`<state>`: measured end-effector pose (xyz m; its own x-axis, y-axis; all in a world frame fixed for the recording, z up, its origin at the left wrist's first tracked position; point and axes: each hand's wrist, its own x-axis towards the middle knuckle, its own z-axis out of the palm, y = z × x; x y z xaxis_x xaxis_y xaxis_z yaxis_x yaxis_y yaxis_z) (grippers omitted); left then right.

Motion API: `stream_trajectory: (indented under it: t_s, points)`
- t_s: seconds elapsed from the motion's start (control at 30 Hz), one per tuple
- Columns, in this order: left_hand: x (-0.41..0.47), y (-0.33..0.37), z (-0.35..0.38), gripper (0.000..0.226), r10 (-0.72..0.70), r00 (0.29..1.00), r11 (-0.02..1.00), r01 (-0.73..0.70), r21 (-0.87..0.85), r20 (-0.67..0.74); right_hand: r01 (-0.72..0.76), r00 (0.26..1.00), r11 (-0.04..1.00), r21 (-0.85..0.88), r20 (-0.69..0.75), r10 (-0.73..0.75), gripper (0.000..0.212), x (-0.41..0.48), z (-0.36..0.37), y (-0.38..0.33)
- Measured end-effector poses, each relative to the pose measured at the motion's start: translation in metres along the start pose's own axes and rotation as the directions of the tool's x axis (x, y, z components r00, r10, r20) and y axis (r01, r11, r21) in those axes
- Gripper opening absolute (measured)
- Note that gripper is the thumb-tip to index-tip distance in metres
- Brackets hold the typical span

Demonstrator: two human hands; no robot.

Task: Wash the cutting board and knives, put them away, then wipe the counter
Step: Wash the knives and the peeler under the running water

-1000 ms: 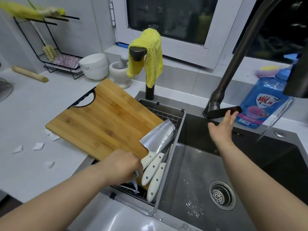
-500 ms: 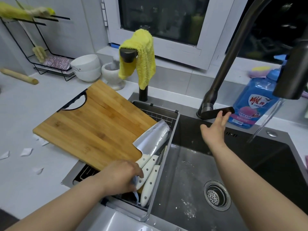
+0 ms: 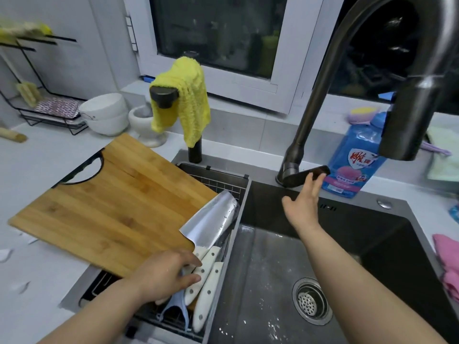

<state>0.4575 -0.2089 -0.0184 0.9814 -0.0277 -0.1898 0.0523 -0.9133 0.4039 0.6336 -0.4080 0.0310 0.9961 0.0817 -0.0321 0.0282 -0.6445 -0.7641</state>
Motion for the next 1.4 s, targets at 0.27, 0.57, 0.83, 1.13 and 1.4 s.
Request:
stream_trajectory:
  t_s: [0.27,0.57,0.83,1.13,1.4]
  points:
    - [-0.012,-0.016,-0.013,0.042,-0.145,0.908,0.973,0.058,-0.225,-0.393,0.009,0.999,0.999,-0.038,-0.039,-0.010,0.071,-0.003,0.001,0.006]
    - [-0.041,-0.056,-0.019,0.020,-0.131,0.871,0.986,0.164,0.029,-0.473,0.034,0.999,0.999,0.032,0.041,-0.035,0.064,-0.018,0.017,-0.003]
    - [-0.045,-0.046,-0.017,0.064,-0.044,0.939,0.997,0.022,-0.069,-0.342,0.134,0.974,0.991,-0.004,0.183,-0.131,0.052,-0.049,0.049,-0.014]
    - [-0.027,-0.033,-0.002,0.030,0.126,0.977,0.974,-0.154,-0.166,-0.172,0.161,0.955,0.984,-0.071,0.264,-0.137,0.039,-0.083,0.081,-0.014]
    - [-0.074,-0.070,-0.033,0.012,0.288,0.887,0.952,-0.307,0.004,-0.361,0.409,0.876,0.859,-0.307,0.396,-0.275,0.028,-0.107,0.102,-0.011]
